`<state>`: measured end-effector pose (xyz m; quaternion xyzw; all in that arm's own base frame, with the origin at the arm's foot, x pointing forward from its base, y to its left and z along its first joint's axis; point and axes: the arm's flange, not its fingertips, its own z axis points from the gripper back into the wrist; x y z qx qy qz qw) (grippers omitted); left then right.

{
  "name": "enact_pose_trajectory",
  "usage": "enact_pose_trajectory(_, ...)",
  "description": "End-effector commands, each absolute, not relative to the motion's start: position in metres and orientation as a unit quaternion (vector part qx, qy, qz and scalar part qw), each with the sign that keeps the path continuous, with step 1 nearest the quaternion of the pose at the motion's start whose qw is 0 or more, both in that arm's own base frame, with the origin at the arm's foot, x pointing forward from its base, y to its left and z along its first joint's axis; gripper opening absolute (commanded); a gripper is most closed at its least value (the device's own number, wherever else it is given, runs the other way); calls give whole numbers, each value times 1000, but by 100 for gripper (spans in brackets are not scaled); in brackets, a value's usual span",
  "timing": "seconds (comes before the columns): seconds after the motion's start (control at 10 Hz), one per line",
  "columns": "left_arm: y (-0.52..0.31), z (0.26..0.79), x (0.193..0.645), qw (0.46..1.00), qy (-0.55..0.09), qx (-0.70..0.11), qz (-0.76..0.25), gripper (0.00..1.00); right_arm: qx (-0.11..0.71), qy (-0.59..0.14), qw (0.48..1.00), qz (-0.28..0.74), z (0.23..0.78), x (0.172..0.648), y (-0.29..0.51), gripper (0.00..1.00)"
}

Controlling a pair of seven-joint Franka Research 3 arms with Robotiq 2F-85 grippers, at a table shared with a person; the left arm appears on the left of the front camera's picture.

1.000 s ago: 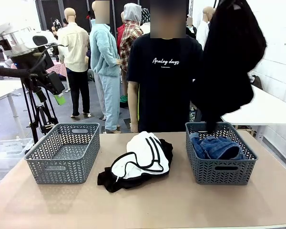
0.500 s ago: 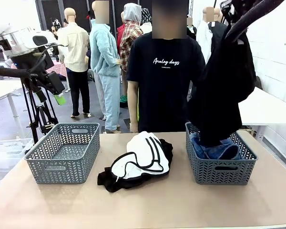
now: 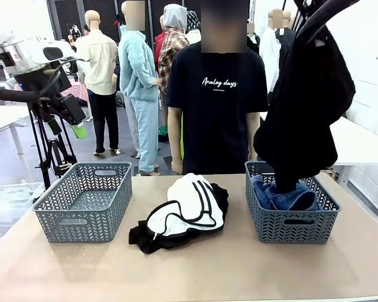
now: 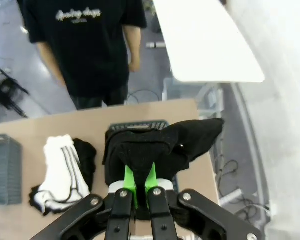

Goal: Sort the tops and bottoms.
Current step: Sort the clothes according to human instructions.

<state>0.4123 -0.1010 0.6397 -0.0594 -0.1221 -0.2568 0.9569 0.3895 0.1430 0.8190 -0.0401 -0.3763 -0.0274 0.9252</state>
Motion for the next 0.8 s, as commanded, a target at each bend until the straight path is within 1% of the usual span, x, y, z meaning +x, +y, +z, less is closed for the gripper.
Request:
enact_pose_trajectory(0.0, -99, 639, 411, 956, -128, -64, -255, 100, -3, -308, 951, -11, 774, 421, 148, 0)
enact_pose_trajectory(0.2, -99, 639, 411, 956, -128, -64, -255, 100, 26, -233, 972, -6, 720, 434, 152, 0)
enact_pose_trajectory(0.4, -99, 639, 411, 956, -128, -64, -255, 100, 46, -153, 987, 1, 660, 434, 156, 0)
enact_pose_trajectory(0.5, -99, 639, 411, 956, -128, -64, -255, 100, 39, -120, 992, -7, 634, 435, 153, 0)
enact_pose_trajectory(0.7, -99, 639, 411, 956, -128, -64, -255, 100, 27, -82, 995, -55, 598, 440, 136, 0)
